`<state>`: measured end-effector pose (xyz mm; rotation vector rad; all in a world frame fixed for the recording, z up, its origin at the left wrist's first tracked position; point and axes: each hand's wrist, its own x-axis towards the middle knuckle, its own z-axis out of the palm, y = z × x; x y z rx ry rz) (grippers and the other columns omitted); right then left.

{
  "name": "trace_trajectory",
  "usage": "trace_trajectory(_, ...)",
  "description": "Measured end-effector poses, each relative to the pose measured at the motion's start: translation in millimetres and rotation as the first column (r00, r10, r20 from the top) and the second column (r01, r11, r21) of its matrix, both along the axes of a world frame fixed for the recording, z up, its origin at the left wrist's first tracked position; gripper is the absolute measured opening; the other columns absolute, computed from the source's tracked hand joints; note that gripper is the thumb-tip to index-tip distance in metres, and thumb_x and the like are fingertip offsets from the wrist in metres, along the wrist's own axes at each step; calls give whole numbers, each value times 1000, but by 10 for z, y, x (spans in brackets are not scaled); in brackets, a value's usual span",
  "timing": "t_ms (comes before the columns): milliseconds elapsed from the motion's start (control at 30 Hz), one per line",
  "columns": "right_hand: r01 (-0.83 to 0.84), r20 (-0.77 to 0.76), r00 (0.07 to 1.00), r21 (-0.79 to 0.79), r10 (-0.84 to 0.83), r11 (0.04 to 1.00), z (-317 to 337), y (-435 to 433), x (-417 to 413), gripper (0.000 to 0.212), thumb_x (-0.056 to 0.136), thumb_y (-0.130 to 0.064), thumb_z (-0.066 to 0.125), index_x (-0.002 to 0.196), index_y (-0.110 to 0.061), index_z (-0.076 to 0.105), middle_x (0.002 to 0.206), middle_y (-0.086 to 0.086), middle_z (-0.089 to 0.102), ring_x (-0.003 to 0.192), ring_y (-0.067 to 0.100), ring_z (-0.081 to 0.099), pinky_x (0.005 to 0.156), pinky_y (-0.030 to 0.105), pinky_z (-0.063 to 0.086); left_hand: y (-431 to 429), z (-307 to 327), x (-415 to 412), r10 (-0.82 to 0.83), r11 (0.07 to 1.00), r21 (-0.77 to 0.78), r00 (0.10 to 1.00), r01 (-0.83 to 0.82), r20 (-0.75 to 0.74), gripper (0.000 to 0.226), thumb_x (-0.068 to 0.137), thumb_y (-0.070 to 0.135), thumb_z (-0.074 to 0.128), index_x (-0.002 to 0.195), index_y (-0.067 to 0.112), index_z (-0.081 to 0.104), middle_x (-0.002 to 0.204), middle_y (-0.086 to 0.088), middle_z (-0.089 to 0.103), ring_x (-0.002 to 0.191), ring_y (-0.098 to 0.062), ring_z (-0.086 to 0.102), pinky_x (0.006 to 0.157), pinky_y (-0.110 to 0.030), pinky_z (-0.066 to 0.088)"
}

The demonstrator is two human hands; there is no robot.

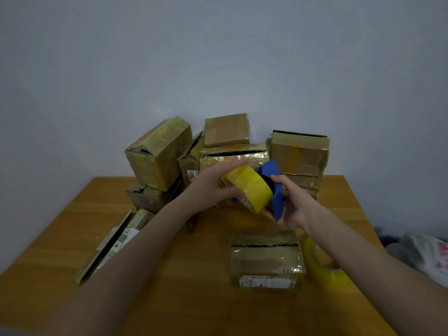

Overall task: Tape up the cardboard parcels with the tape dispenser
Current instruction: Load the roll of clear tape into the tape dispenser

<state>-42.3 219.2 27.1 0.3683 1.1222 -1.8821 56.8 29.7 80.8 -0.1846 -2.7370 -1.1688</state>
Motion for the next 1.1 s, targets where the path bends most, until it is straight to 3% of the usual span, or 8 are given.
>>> trace_trajectory(100, -34, -89, 995, 61, 39, 998, 27, 20, -13, 52, 72, -31, 79, 116, -13, 60, 105, 14, 66, 74, 28, 71, 55, 37, 59, -46, 49, -18, -36, 761, -639, 976, -112, -214, 72, 73, 63, 61, 138, 56, 30, 139, 13, 40, 105, -2, 43, 71, -23, 45)
trace_trajectory(167, -58, -141, 988, 80, 69, 995, 32, 27, -23, 47, 73, -31, 78, 113, -13, 61, 102, 13, 66, 78, 26, 68, 55, 33, 58, -24, 58, -29, -72, 721, -683, 968, -115, -239, 72, 72, 68, 53, 139, 46, 40, 134, 9, 44, 105, -4, 39, 73, -24, 44)
trace_trajectory(333, -78, -386, 915, 124, 121, 989, 25, 140, -127, 49, 76, -23, 75, 122, -12, 61, 105, 10, 66, 88, 24, 63, 79, 36, 53, -125, -21, 0, 117, 979, -143, 973, -147, -200, 34, 84, 35, 68, 116, 29, 61, 104, 15, 63, 95, -3, 58, 78, -21, 48)
trace_trajectory(467, -114, -557, 815, 117, 160, 987, 69, 257, -214, 62, 64, -19, 80, 123, -20, 60, 111, 8, 59, 96, 24, 58, 83, 36, 48, -185, -133, 36, 198, 961, 188, 979, -202, 42, 9, 90, 31, 61, 96, 37, 66, 88, 16, 70, 84, 0, 66, 72, -16, 53)
trace_trajectory(700, -230, -709, 573, 341, 411, 911, 247, 311, -265, 63, 61, -28, 76, 122, -26, 59, 111, 7, 63, 95, 23, 63, 92, 42, 52, -94, -278, 21, 285, 892, 344, 956, -292, 74, 22, 80, 52, 59, 93, 39, 68, 96, -1, 71, 94, -20, 66, 86, -46, 55)
trace_trajectory(833, -218, -749, 482, 401, 455, 890, 367, 331, -295, 63, 57, -33, 76, 118, -25, 60, 95, 0, 65, 75, 9, 67, 68, 24, 56, -98, -304, 26, 342, 856, 397, 939, -332, 47, 23, 79, 56, 56, 93, 42, 68, 94, 11, 71, 93, -8, 66, 85, -36, 55)
trace_trajectory(967, -195, -741, 394, 511, 544, 837, 457, 343, -321, 71, 44, -47, 75, 110, -24, 63, 103, 9, 63, 88, 24, 62, 89, 41, 52, -102, -309, 20, 359, 843, 424, 933, -330, 12, 14, 88, 41, 59, 101, 36, 62, 101, 11, 66, 89, 1, 63, 70, -16, 52)
trace_trajectory(1100, -229, -736, 400, 497, 546, 837, 508, 324, -303, 72, 42, -46, 76, 109, -22, 64, 102, 7, 64, 88, 22, 63, 85, 36, 53, -100, -351, 32, 343, 812, 475, 936, -338, 78, 23, 87, 47, 57, 103, 31, 59, 100, 10, 65, 89, 0, 64, 71, -19, 52)
